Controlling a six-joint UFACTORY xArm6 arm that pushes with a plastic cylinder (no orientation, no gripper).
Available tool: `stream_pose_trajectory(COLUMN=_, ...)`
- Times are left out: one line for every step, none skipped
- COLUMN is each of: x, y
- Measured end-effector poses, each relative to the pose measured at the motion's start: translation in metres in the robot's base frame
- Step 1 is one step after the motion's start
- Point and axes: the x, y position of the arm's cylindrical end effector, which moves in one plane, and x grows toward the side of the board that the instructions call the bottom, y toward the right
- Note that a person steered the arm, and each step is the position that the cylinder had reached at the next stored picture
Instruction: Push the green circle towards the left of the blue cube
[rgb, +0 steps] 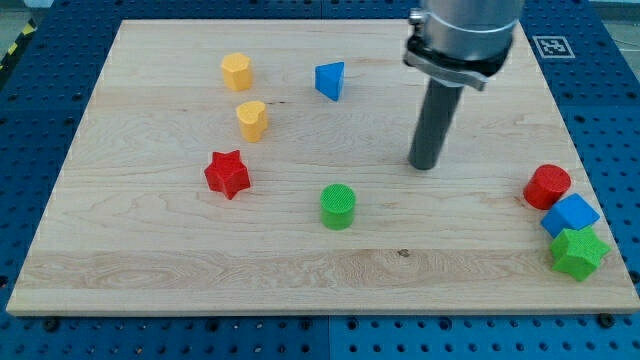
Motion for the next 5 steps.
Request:
stream_pose_trajectory(x=0.000, y=-0.011)
stream_pose_trajectory(x=0.000, y=-0.058)
stream_pose_trajectory(x=0.000, y=-0.094)
stream_pose_trajectory(x=0.009, y=-0.110)
stream_pose_trajectory(x=0.028, y=-0.102)
